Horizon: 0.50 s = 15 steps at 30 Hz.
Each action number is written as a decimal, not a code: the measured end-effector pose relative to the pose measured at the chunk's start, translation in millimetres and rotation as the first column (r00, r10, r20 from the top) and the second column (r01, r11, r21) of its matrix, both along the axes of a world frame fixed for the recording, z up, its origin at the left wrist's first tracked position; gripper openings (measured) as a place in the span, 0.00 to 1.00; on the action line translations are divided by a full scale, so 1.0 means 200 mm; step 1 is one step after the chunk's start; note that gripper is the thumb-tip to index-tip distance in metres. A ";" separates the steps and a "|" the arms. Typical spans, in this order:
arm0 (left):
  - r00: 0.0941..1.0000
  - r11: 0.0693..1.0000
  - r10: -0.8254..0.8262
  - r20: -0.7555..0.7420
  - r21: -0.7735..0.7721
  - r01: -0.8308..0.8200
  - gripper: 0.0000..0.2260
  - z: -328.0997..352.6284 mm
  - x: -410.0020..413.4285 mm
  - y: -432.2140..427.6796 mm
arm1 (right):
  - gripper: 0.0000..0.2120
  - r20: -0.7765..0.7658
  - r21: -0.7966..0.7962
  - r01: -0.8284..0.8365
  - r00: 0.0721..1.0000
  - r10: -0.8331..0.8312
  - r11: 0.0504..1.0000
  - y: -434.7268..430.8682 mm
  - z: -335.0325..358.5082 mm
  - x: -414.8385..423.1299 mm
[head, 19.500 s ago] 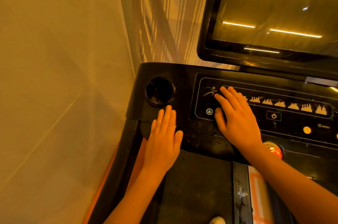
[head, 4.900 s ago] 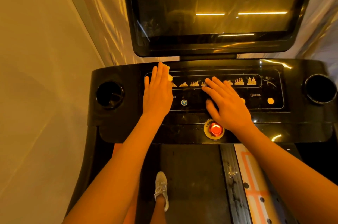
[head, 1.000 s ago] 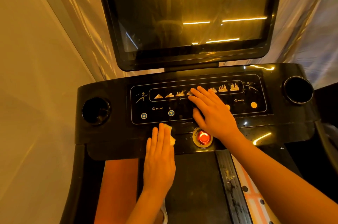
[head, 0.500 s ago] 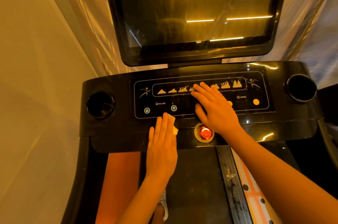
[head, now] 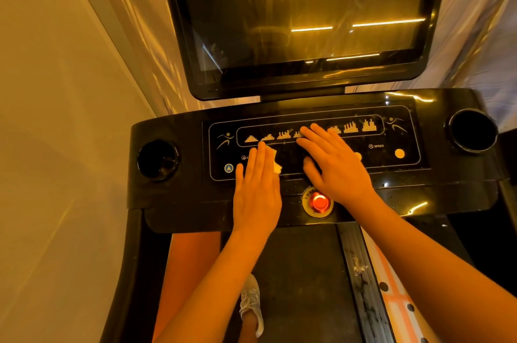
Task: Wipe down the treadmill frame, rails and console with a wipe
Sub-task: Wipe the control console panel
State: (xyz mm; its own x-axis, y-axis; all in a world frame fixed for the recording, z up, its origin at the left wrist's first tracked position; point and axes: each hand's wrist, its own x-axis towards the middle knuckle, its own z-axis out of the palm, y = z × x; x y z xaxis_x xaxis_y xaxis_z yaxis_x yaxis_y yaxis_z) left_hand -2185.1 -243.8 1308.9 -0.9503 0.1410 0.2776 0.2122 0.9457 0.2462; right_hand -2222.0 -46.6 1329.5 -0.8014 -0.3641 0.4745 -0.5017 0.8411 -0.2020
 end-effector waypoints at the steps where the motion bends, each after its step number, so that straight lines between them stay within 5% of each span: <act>1: 1.000 1.000 0.004 -0.007 -0.003 -0.004 0.27 0.03 -0.03 0.01 | 0.23 0.000 0.002 -0.001 1.000 0.001 1.000 0.00 0.00 0.00; 15: 1.000 0.999 0.014 -0.024 0.051 -0.013 0.28 0.19 -0.29 0.01 | 0.23 0.007 -0.004 -0.006 1.000 0.006 1.000 0.01 0.00 0.01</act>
State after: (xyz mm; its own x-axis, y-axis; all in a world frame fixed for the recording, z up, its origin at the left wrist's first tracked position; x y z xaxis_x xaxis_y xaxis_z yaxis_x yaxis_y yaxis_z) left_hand -2243.4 -241.3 1346.6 -0.9450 0.1135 0.3067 0.2062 0.9348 0.2893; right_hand -2220.4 -45.3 1330.1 -0.8026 -0.3670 0.4704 -0.5053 0.8373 -0.2090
